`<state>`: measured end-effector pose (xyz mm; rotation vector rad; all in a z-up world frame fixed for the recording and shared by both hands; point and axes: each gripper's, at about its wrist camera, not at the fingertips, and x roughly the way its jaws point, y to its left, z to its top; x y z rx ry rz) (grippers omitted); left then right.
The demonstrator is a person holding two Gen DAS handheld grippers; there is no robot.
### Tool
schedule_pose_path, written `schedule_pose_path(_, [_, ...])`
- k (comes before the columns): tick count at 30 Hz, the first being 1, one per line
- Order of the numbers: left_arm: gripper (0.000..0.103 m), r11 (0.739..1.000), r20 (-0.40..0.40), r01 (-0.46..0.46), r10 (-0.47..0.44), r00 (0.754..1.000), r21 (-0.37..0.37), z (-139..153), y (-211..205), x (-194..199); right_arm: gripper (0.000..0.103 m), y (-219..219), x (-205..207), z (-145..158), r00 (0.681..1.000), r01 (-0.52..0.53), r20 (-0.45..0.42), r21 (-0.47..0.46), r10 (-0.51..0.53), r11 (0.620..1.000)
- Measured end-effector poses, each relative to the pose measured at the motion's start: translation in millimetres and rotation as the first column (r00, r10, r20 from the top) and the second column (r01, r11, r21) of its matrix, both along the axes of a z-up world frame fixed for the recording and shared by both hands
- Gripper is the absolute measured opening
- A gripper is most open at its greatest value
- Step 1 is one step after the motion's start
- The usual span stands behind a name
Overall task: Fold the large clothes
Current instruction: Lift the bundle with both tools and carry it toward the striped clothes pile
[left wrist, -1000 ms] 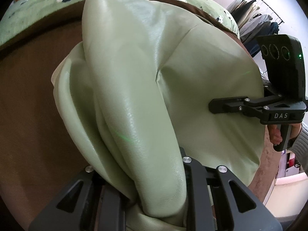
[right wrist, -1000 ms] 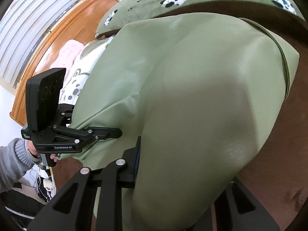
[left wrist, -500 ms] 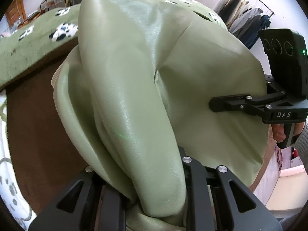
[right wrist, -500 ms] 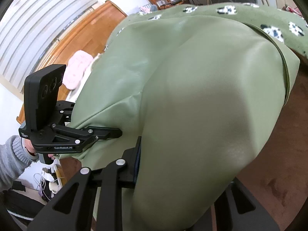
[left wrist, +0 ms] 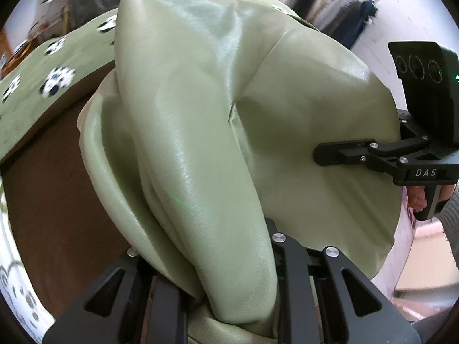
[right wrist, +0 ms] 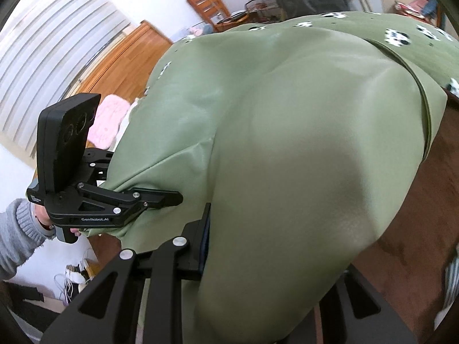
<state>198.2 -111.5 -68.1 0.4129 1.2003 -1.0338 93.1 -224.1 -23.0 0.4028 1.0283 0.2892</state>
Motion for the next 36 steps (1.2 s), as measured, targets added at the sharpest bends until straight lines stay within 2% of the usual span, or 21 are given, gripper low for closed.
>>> schedule_pose_path(6, [0.021, 0.994, 0.008, 0.109, -0.109, 0.994, -0.005, 5.8, -48.4, -9.1, 0.025, -52.8, -40.6, 10.7, 0.992, 0.123, 0.008, 0.003, -0.123, 0.992])
schedule_pose_path(12, [0.021, 0.974, 0.014, 0.226, -0.226, 0.974, -0.014, 11.4, -117.7, -25.7, 0.025, -115.6, -91.3, 18.2, 0.967, 0.253, 0.02, 0.001, -0.253, 0.968])
schedule_pose_path(20, [0.021, 0.919, 0.023, 0.393, -0.392, 0.92, -0.027, 6.7, -245.4, -75.7, 0.025, -225.1, -181.1, 19.4, 0.912, 0.409, 0.026, -0.015, -0.409, 0.912])
schedule_pose_path(27, [0.021, 0.887, -0.011, 0.456, -0.458, 0.889, -0.068, -4.5, -354.8, -121.0, 0.025, -326.6, -261.0, 18.5, 0.872, 0.489, -0.003, -0.047, -0.49, 0.871])
schedule_pose_path(31, [0.021, 0.862, -0.026, 0.501, -0.504, 0.863, -0.083, -14.8, -417.2, -150.9, 0.025, -384.2, -306.2, 11.9, 0.847, 0.529, -0.022, -0.061, -0.531, 0.847])
schedule_pose_path(36, [0.021, 0.833, -0.039, 0.546, -0.551, 0.834, -0.09, -30.3, -482.0, -178.7, 0.025, -432.6, -350.9, -1.6, 0.819, 0.569, -0.041, -0.068, -0.573, 0.819])
